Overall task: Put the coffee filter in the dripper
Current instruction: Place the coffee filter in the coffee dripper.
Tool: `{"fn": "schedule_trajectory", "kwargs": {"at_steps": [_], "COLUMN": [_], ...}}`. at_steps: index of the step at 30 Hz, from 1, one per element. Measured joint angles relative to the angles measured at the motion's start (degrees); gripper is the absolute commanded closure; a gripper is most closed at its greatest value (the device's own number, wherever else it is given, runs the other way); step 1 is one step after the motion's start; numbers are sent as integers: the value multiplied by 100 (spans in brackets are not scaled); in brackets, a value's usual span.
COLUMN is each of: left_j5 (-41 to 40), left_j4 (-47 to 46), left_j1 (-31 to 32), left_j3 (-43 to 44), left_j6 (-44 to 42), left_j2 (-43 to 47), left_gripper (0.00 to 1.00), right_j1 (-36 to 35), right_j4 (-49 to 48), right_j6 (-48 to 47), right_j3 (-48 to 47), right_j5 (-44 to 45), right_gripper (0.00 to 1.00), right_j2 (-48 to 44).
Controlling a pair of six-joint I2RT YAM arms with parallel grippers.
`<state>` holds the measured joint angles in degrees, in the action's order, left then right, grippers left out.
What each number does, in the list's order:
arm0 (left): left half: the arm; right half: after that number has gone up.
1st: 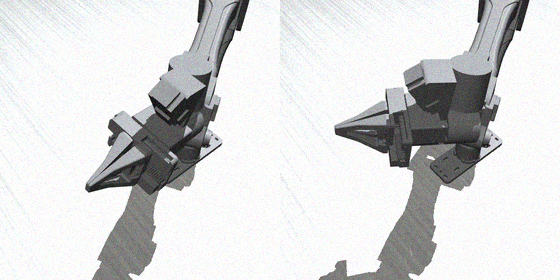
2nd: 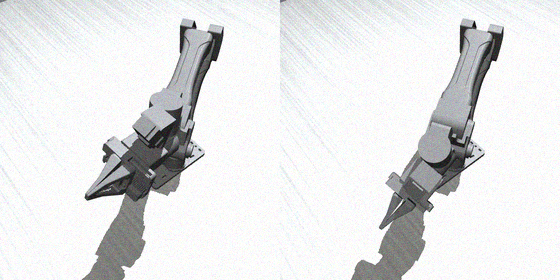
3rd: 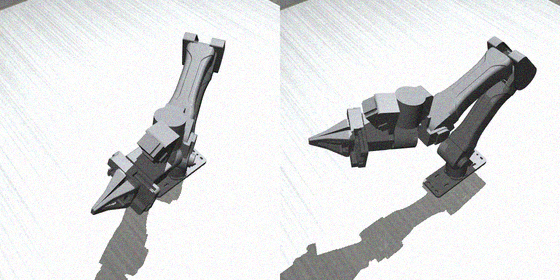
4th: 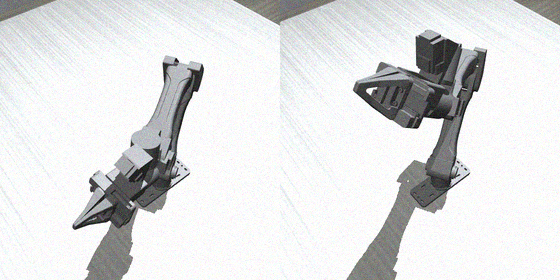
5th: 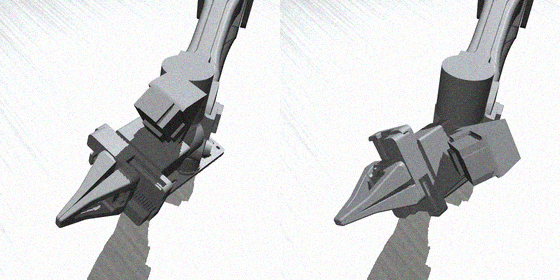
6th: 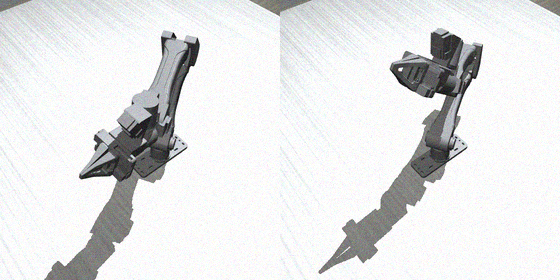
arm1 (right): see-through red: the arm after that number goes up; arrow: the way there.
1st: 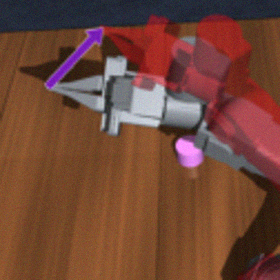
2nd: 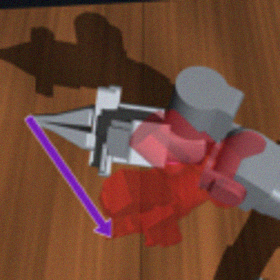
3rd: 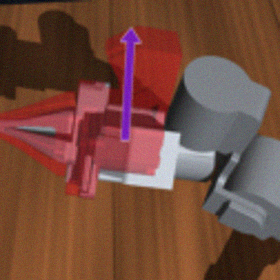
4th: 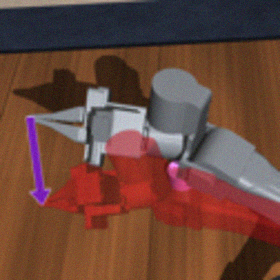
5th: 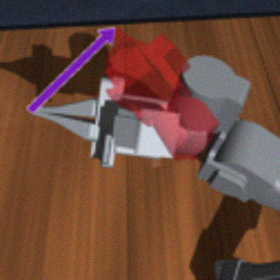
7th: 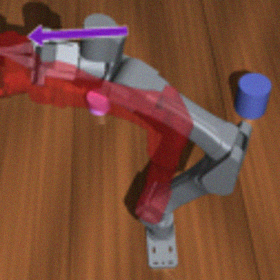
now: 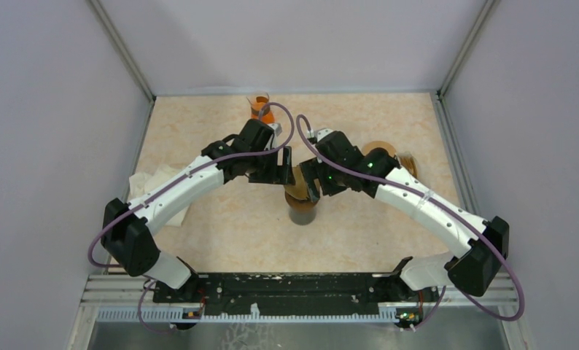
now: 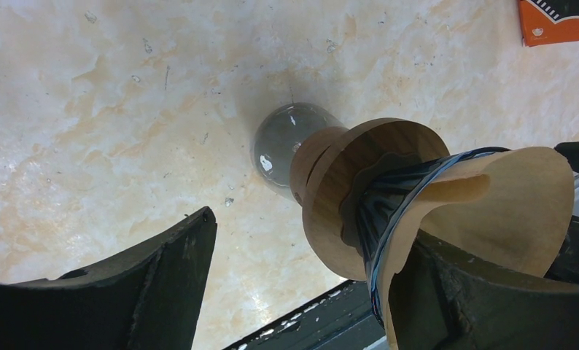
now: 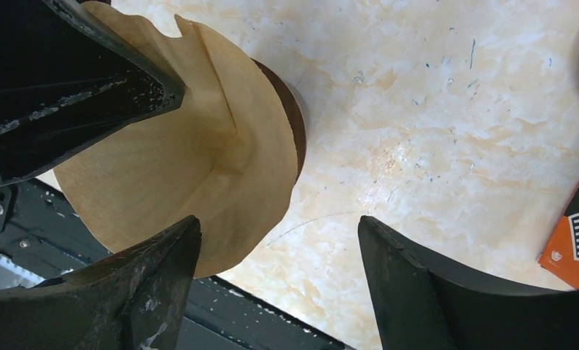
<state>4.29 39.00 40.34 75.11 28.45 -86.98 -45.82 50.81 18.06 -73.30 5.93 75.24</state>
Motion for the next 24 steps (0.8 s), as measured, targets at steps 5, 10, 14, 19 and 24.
{"fn": "schedule_trajectory", "kwargs": {"at_steps": [5, 10, 14, 19, 24], "left_j5": [2, 9, 9, 26, 28], "left_j4": [0, 0, 0, 4, 7], "left_j1": [0, 0, 0, 0, 0], "left_j3": [0, 0, 2, 28, 31], "left_j6": [-42, -111, -133, -138, -157], "left_j2": [20, 31, 76, 87, 87], "left_gripper": [16, 15, 15, 15, 15], "right_j1": [0, 0, 0, 0, 0], "right_j4": [-46, -203, -304, -339, -302], "right_j6": [26, 127, 160, 166, 164], "right_j3": [0, -35, -118, -225, -225], "right_j5": [142, 186, 63, -155, -284], "right_gripper": [20, 20, 20, 20, 20], "right_j2": [-87, -181, -168, -39, 170]}}
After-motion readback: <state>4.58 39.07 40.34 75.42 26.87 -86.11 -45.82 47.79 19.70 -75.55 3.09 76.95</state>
